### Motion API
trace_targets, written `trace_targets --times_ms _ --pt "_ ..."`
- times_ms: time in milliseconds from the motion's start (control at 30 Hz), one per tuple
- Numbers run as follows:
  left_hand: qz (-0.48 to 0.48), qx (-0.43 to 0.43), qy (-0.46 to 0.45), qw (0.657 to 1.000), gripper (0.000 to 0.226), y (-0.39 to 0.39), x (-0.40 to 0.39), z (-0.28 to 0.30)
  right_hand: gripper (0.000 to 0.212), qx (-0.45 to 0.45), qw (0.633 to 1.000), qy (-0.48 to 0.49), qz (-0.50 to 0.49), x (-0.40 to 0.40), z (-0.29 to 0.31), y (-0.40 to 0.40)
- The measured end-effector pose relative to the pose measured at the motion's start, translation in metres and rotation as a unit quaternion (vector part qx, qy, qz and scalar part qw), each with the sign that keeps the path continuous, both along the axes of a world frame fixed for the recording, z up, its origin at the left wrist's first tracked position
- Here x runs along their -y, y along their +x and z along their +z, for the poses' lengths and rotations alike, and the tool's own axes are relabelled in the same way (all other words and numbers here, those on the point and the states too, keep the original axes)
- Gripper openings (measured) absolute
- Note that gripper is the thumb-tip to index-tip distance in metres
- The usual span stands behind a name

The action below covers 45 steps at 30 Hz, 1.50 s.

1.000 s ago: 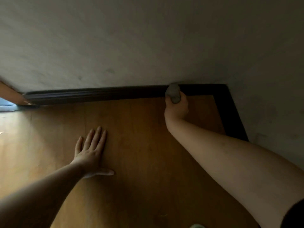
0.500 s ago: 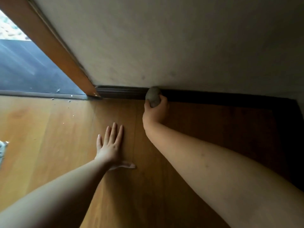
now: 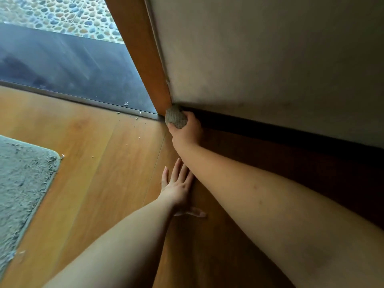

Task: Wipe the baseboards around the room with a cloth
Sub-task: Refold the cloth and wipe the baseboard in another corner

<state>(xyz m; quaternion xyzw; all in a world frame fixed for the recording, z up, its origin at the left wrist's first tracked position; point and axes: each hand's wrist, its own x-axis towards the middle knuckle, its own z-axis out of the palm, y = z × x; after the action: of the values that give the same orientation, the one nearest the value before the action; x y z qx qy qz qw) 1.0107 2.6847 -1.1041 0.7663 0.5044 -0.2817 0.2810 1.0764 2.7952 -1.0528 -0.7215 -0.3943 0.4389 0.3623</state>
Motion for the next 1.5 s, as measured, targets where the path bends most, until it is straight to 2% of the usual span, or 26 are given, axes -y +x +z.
trace_targets --times_ms 133,233,500,667,1033,1300,1500 --pt "0.009 0.014 0.010 1.000 0.143 -0.001 0.001 0.001 0.048 0.047 0.997 0.023 0.065 0.005 -0.013 0.016" --pt "0.017 0.026 0.019 0.999 0.147 -0.001 0.002 0.000 0.050 0.076 0.995 0.004 0.067 0.009 -0.021 0.036" --pt "0.025 0.025 0.021 0.999 0.149 -0.001 0.001 0.000 0.053 0.018 0.997 -0.049 -0.064 0.025 -0.026 0.068" --pt "0.030 0.015 0.014 0.999 0.150 0.001 0.000 0.002 0.050 0.058 0.995 -0.062 -0.046 0.048 -0.019 0.142" --pt "0.042 -0.036 0.020 0.998 0.157 0.019 -0.002 0.008 0.047 0.141 0.985 -0.058 -0.076 0.108 -0.009 0.299" --pt "-0.051 -0.022 0.056 0.997 0.156 0.038 0.000 0.021 0.048 0.173 0.975 -0.079 -0.111 0.134 -0.002 0.360" --pt "-0.205 0.011 0.052 0.977 0.149 0.050 -0.011 0.021 0.047 0.182 0.970 -0.093 -0.132 0.148 0.006 0.393"
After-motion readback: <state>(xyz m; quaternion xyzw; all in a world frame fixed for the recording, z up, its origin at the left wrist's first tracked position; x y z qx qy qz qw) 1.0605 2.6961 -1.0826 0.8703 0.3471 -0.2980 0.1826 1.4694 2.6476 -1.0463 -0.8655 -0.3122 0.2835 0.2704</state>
